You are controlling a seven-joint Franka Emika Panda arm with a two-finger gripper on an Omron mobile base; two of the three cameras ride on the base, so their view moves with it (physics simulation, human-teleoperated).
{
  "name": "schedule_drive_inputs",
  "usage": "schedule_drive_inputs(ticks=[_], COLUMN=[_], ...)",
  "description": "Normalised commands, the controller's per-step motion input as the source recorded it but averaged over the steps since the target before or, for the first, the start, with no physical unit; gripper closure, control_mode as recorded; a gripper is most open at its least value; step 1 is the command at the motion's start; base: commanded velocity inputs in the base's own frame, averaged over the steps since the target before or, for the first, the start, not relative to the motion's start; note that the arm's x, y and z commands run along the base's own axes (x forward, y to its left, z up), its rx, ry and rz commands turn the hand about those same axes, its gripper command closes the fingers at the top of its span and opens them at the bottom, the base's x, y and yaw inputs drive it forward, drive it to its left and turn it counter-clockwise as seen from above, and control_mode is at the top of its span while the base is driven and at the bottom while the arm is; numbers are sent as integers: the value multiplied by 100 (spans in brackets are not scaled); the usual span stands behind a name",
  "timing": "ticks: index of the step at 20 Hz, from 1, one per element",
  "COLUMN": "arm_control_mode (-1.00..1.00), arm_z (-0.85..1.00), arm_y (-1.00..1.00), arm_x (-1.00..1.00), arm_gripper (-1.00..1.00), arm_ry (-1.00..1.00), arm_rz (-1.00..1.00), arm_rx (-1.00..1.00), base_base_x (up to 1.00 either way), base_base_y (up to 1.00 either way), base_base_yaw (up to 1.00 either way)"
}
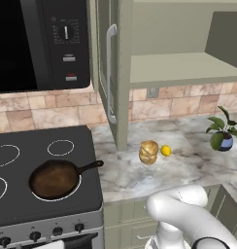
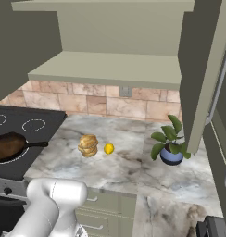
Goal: Pick the pan from the cabinet and place it on the stove. Then turn on the stove burner for the pan.
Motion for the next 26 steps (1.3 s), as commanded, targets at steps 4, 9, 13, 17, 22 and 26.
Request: schedule_drive_inputs(ticks=[4,9,13,17,22,26], arm_control_mode=[-100,-100,-100,-100,-100,-100], arm_z=[-16,-11,-20,-23,-25,-25], arm_y=[6,7,11,9,6,5], arm_x=[3,11,17,17,17,14], arm_gripper=[-100,-100,-100,-100,-100,-100], arm_ry=[0,0,0,0,0,0], arm_rz=[0,0,0,0,0,0], arm_rx=[0,0,0,0,0,0], base_base_x=[0,0,0,0,0,0], base_base_y=[0,0,0,0,0,0], base_base_yaw=[0,0,0,0,0,0])
